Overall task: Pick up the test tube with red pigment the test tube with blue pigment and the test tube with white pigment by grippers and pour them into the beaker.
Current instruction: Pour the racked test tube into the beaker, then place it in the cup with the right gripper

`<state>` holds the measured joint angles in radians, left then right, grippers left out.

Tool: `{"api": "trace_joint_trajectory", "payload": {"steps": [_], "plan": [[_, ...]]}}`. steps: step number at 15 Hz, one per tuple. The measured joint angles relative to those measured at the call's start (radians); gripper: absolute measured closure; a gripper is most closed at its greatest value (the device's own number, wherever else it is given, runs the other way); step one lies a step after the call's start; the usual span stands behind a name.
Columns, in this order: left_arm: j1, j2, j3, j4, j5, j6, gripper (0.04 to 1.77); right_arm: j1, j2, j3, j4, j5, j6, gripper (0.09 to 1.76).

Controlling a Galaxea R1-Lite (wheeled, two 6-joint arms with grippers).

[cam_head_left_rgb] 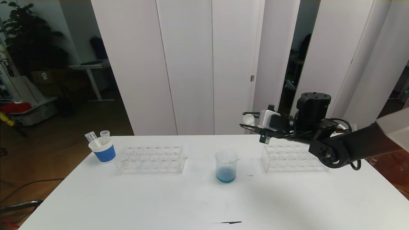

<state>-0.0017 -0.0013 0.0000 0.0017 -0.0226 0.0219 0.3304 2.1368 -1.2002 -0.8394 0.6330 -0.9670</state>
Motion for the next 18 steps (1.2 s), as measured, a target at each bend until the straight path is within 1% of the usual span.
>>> {"api": "trace_joint_trajectory", "payload": {"steps": [5,8,11,13,18], "plan": [[0.000,0.000,0.000,0.000,0.000,0.000,0.06,0.002,0.048,-0.087,0.010,0.040,-0.175,1.28],[0.000,0.000,0.000,0.000,0.000,0.000,0.06,0.003,0.074,-0.103,0.007,0.043,-0.271,1.28],[0.000,0.000,0.000,0.000,0.000,0.000,0.06,0.019,0.104,-0.128,0.007,0.043,-0.333,1.28],[0.000,0.000,0.000,0.000,0.001,0.000,0.06,0.026,0.127,-0.158,0.005,0.071,-0.381,1.28],[0.000,0.000,0.000,0.000,0.000,0.000,0.06,0.031,0.153,-0.174,0.003,0.078,-0.482,1.28]]}}
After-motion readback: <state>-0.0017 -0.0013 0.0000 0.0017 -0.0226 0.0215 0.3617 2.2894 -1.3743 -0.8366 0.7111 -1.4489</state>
